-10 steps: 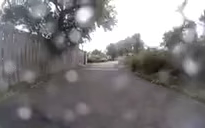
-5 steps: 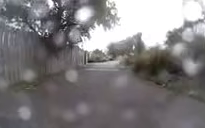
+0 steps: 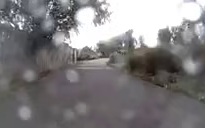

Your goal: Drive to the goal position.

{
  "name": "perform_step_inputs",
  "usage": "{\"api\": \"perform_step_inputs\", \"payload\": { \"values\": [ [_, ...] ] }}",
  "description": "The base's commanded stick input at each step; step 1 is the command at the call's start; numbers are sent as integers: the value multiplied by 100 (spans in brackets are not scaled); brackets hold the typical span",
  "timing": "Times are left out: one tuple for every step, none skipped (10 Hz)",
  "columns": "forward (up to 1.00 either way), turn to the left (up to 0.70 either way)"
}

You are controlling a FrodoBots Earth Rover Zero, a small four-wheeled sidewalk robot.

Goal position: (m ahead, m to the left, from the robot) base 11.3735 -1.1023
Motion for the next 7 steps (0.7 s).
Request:
{"api": "perform_step_inputs", "payload": {
  "values": [
    [100, 0],
    [100, 0],
    [100, 0],
    [100, 0],
    [100, 0],
    [100, 0],
    [100, 0]
  ]
}}
